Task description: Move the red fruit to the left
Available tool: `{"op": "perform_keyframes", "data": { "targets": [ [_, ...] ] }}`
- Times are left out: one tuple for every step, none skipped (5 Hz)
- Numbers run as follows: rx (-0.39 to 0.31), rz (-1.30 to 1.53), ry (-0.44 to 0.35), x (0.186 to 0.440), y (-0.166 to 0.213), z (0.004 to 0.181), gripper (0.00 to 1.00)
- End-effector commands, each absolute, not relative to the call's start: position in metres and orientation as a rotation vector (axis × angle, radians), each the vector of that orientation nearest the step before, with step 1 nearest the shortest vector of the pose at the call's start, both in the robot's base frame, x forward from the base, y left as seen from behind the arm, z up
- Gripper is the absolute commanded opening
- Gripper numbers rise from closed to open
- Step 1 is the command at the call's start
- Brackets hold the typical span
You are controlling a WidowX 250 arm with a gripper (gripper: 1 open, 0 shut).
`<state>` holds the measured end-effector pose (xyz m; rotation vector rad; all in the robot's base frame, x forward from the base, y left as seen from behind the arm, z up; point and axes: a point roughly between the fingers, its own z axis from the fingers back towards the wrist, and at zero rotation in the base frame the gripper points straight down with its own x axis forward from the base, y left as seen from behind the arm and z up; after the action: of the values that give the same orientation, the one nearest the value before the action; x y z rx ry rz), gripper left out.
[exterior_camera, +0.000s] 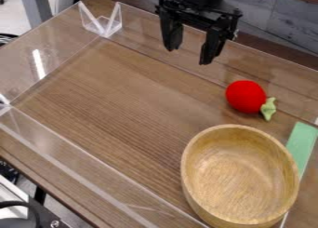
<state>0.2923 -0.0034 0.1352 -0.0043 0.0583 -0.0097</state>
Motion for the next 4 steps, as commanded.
{"op": "perform_keyframes", "data": {
  "targets": [
    [-0.015,0.076,0.074,0.292,-0.023,0.121,1.00],
    [-0.057,0.195,0.054,0.297,-0.044,0.113,1.00],
    [-0.085,0.270,0.019,0.308,-0.058,0.111,1.00],
    [-0.116,0.414,-0.024,0.316,-0.066,0.102,1.00]
  ]
}}
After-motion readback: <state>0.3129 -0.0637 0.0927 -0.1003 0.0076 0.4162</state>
